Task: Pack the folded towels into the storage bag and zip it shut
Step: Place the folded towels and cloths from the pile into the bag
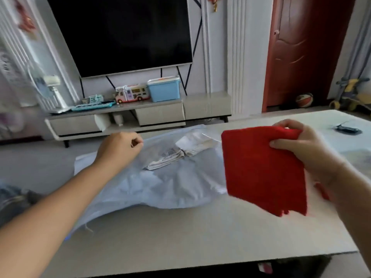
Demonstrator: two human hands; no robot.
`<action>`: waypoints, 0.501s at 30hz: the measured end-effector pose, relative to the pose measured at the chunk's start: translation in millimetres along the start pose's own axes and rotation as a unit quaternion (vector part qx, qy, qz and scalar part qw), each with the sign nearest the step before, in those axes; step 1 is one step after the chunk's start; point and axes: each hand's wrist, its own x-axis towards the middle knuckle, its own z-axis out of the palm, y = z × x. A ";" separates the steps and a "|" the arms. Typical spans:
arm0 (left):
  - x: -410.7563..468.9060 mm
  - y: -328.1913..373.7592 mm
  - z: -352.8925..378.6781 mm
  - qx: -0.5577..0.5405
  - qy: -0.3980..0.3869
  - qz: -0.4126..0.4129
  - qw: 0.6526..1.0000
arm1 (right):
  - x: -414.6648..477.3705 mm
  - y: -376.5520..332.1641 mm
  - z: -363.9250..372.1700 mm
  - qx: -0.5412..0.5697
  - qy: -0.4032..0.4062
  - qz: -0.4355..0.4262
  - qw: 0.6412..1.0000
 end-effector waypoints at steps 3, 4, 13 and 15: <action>1.7 3.1 -5.5 -0.029 0.037 0.014 0.999 | 2.0 3.6 60.1 0.128 -0.158 0.052 0.978; 2.2 2.0 -6.9 -0.034 0.045 0.020 0.998 | 5.6 7.9 82.9 0.166 -0.198 0.070 0.964; -4.5 -1.1 -8.3 -0.032 0.033 0.056 0.997 | 68.8 77.2 234.3 0.008 -0.222 0.169 0.960; -5.2 -0.7 -8.4 -0.030 0.025 0.064 0.997 | 73.2 91.9 247.0 -0.283 -0.248 0.059 0.925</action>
